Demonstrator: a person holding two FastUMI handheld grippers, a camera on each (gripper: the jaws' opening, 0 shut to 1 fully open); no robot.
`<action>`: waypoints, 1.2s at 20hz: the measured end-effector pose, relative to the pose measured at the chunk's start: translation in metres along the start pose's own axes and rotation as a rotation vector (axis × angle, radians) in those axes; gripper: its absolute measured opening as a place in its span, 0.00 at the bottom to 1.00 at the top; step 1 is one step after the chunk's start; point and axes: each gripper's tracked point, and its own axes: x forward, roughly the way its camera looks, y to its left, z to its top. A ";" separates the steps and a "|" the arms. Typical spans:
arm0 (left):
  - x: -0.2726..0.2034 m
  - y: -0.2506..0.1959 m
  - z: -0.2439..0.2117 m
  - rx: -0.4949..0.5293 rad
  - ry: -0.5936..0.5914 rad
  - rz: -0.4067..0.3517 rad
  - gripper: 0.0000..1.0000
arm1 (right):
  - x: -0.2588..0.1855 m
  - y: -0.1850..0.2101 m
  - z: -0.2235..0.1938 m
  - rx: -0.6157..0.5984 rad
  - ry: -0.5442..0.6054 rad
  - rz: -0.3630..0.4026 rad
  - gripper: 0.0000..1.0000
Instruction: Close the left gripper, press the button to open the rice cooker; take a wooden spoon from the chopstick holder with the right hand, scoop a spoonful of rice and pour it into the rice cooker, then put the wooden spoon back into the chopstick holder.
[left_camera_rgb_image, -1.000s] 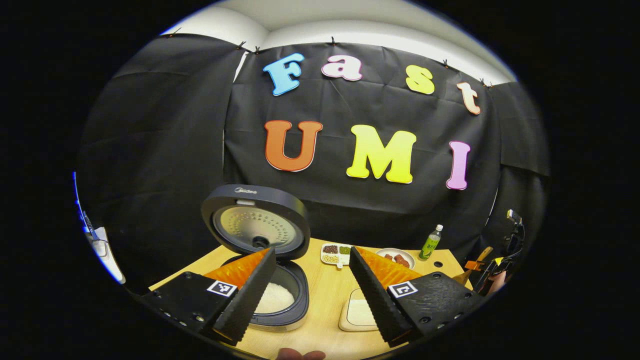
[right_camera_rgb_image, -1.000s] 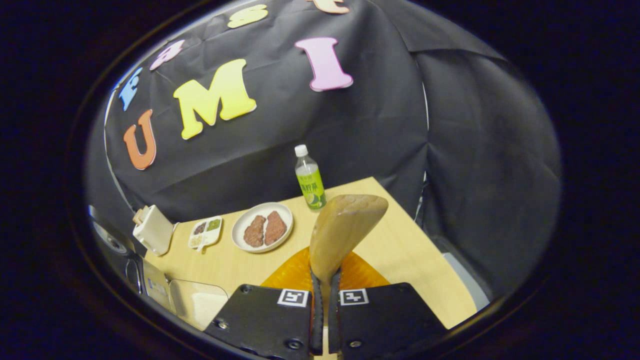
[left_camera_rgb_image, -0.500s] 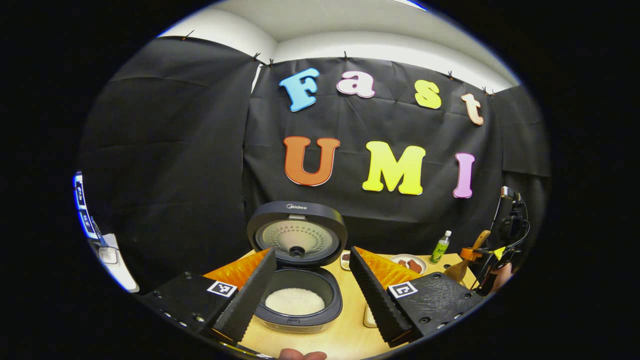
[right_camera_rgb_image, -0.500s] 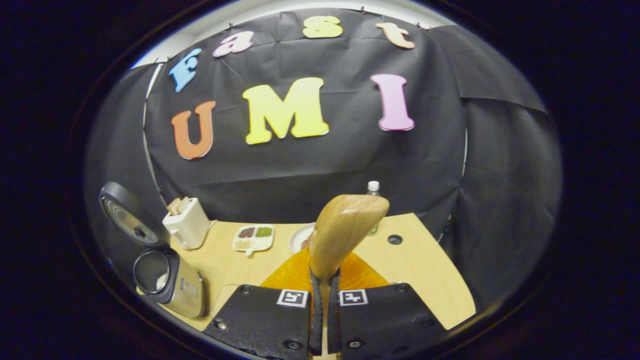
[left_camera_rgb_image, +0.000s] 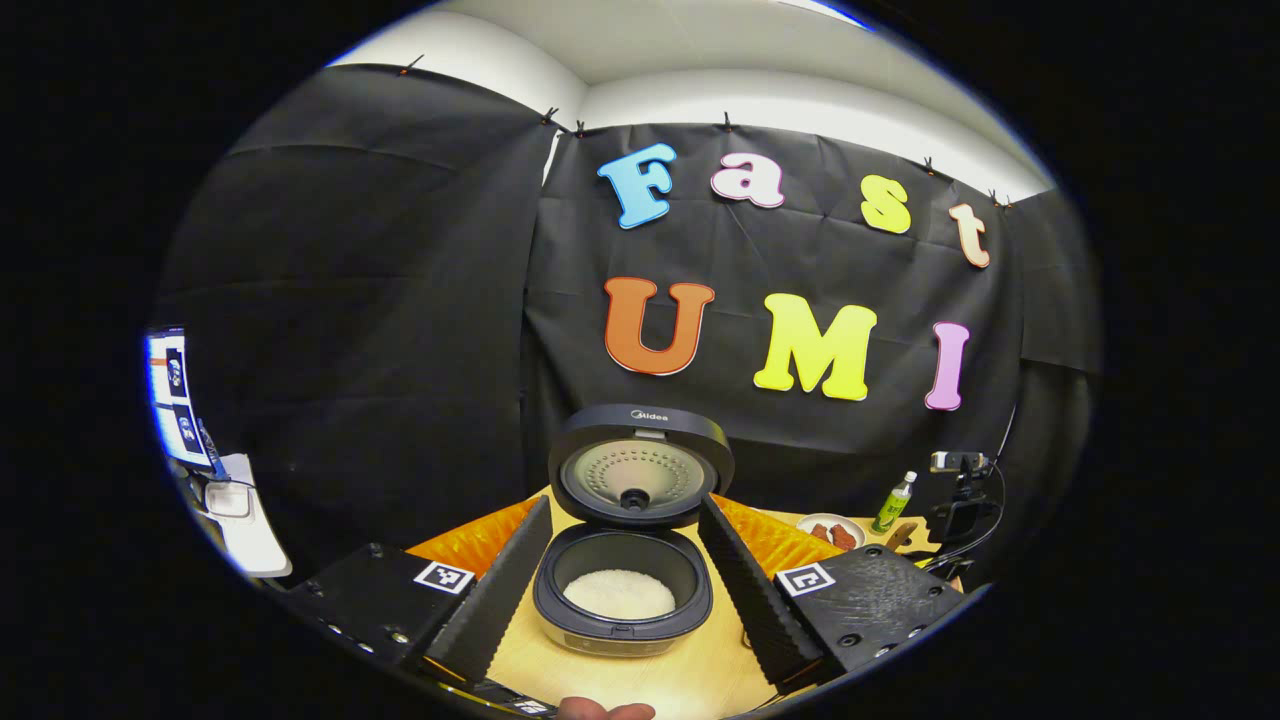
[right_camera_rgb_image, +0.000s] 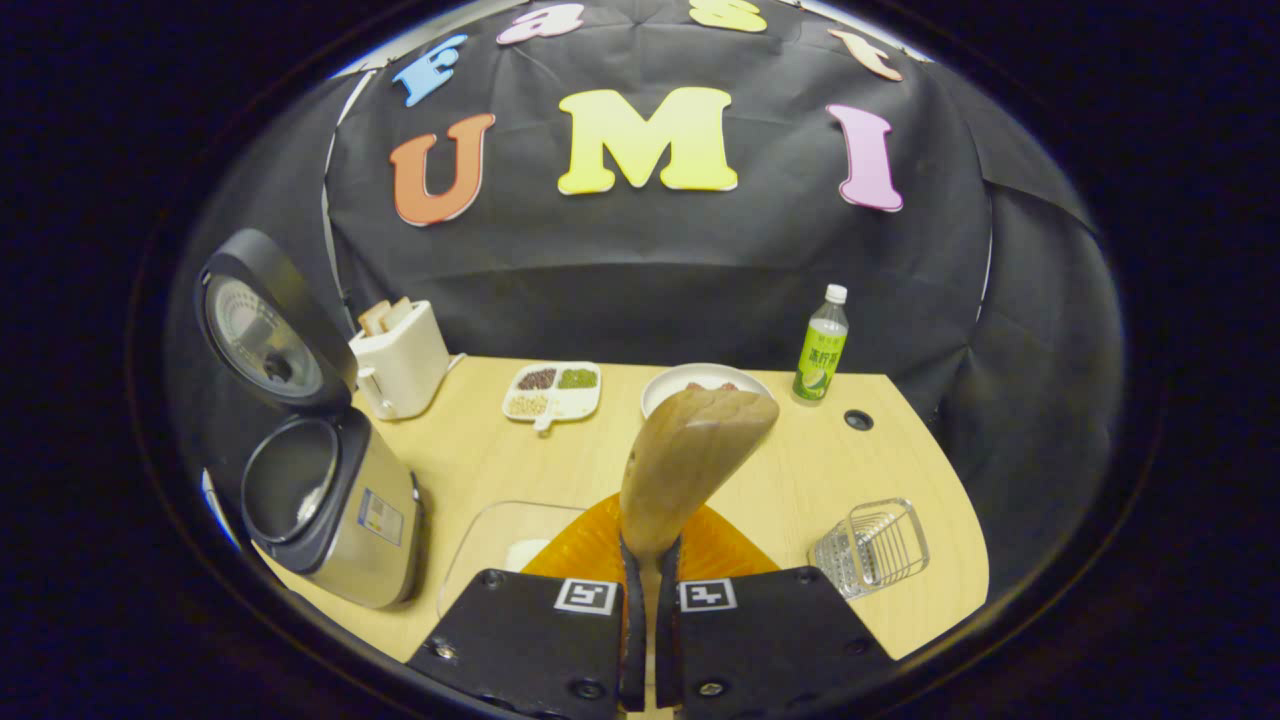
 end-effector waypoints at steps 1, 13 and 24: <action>0.000 0.002 0.000 -0.002 0.004 0.006 0.95 | 0.005 -0.001 -0.009 -0.023 0.022 -0.019 0.10; -0.020 0.013 -0.018 0.039 0.067 0.067 0.95 | 0.017 0.069 -0.044 0.016 0.071 0.137 0.10; -0.037 0.017 -0.017 0.055 0.076 0.149 0.95 | 0.024 0.085 -0.043 0.439 0.214 0.302 0.09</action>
